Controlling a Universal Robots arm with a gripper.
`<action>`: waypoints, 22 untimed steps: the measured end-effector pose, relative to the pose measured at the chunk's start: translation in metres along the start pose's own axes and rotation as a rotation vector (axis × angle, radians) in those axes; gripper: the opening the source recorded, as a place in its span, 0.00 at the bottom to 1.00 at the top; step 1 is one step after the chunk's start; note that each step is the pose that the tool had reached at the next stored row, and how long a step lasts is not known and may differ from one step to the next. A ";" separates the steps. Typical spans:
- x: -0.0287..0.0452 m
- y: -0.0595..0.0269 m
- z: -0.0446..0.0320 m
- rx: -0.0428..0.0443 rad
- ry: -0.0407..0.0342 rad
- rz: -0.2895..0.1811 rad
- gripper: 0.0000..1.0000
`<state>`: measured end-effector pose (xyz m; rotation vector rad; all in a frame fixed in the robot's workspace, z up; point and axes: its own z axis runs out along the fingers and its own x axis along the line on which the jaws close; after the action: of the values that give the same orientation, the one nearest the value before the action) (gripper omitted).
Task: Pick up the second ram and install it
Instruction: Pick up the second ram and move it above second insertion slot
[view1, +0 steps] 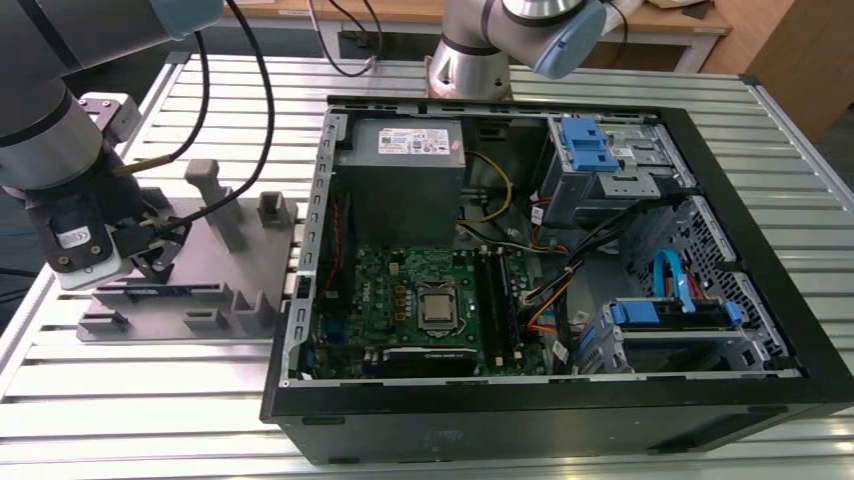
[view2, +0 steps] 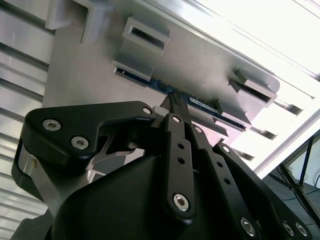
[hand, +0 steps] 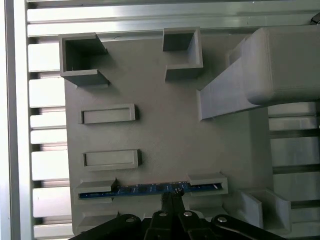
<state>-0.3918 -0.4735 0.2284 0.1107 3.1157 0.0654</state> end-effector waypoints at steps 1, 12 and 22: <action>0.0000 0.0000 0.0000 0.0000 0.0000 0.000 0.11; 0.0000 0.0000 0.0000 -0.0018 0.0035 -0.081 0.11; 0.0000 0.0000 0.0000 -0.0053 0.0103 -0.240 0.11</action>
<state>-0.3918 -0.4735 0.2284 -0.2643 3.1116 0.0694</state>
